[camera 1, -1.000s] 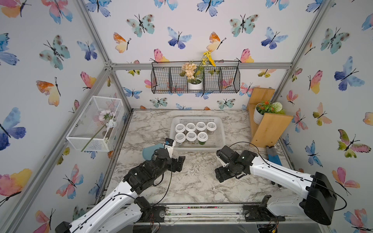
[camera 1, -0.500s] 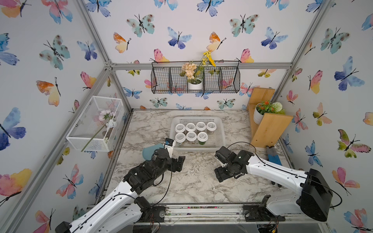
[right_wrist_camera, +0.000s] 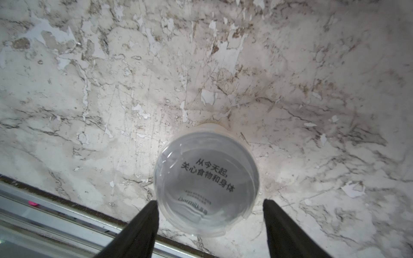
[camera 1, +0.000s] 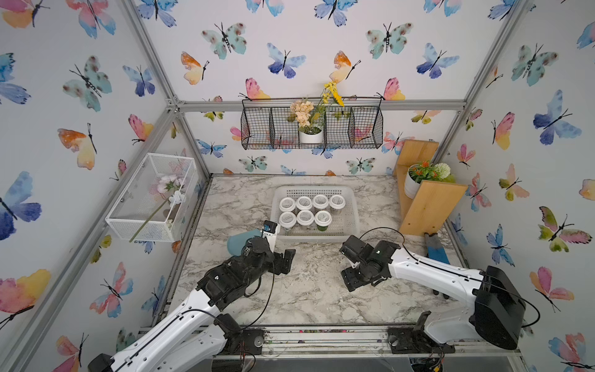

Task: Put the yogurt in the basket
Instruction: Pick up the yogurt from the center of the board.

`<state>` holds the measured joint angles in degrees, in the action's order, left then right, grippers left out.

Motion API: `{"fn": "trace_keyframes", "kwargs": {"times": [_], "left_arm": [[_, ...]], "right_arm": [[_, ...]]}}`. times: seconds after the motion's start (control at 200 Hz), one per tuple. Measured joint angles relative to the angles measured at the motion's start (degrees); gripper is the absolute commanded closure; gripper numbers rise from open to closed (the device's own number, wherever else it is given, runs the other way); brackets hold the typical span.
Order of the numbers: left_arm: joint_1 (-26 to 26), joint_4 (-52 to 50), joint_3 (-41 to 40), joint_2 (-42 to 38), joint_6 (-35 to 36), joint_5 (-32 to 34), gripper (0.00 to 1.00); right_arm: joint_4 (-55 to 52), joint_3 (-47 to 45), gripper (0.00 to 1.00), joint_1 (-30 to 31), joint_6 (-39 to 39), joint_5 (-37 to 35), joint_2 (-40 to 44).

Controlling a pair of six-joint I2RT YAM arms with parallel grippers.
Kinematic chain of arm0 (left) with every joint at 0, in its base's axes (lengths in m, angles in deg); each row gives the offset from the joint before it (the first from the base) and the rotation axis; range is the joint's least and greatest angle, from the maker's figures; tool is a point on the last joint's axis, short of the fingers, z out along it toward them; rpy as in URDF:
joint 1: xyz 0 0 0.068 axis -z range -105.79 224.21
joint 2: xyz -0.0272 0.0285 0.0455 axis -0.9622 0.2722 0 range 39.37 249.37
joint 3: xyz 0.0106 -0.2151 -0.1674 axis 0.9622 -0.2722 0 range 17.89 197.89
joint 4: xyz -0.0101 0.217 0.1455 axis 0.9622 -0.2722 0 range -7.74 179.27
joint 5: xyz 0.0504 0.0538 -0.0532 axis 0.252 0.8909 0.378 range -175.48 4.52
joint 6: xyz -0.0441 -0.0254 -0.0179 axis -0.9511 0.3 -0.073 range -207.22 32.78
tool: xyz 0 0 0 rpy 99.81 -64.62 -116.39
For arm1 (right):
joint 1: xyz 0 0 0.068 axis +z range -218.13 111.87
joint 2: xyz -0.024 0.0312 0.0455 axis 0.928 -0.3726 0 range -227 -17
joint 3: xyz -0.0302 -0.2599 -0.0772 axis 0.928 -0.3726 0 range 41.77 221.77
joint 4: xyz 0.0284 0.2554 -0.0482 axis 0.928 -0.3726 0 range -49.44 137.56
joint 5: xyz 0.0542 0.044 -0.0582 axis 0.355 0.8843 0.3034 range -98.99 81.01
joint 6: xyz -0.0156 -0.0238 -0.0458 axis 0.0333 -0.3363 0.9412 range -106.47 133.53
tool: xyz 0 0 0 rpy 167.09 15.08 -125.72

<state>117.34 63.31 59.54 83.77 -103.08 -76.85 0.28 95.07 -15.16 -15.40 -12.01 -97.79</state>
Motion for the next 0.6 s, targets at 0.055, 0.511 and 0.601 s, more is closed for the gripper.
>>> {"fn": "trace_keyframes", "kwargs": {"times": [0.055,0.511,0.601], "left_arm": [[0.0,0.0,0.0,0.0,0.0,0.0,0.08],[0.0,0.0,0.0,0.2,0.0,-1.0,0.08],[0.0,0.0,0.0,0.2,0.0,-1.0,0.08]], "right_arm": [[0.0,0.0,0.28,0.0,0.0,0.0,-0.3],[0.0,0.6,0.34,0.3,0.0,-1.3,-1.3],[-0.1,0.9,0.34,0.3,0.0,-1.5,-1.6]]}}
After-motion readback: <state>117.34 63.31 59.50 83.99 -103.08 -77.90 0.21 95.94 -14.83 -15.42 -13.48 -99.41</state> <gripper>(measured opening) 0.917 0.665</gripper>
